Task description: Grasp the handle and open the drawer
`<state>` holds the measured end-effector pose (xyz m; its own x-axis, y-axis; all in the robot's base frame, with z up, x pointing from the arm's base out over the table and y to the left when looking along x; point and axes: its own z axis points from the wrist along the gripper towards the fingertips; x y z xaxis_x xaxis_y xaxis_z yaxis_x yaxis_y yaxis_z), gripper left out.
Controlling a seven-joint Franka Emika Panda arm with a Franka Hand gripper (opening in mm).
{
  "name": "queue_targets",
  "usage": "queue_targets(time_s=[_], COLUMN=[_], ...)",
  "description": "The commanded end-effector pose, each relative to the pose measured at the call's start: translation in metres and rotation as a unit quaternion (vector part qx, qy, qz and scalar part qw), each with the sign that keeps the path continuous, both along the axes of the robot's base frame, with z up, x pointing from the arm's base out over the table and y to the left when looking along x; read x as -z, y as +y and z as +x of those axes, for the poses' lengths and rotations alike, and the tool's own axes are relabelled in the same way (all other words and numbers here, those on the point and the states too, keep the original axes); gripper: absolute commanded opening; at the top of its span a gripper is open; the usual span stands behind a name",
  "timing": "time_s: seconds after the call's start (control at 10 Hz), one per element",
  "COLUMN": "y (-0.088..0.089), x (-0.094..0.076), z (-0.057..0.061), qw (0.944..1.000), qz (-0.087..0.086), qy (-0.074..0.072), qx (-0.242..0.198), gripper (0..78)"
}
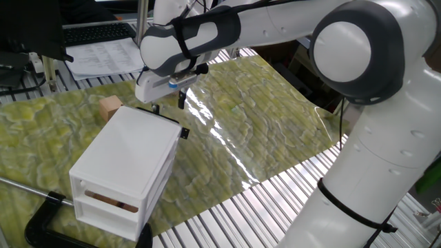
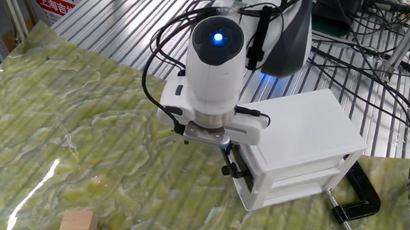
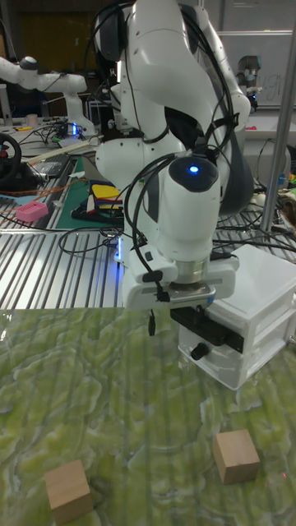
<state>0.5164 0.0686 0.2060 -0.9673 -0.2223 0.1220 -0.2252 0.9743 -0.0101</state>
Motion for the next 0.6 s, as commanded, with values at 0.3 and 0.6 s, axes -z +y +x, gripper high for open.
queue_targets(time_s=[0.3,0.6], y=[-0.013,-0.026], x=[-0.001,0.005], z=[0.01,0.016], qw=[0.9999,0.9997], qz=[-0.003,-0.001], qy=[-0.013,-0.023], qx=[-0.002,-0.007], gripper=[77.4,77.4])
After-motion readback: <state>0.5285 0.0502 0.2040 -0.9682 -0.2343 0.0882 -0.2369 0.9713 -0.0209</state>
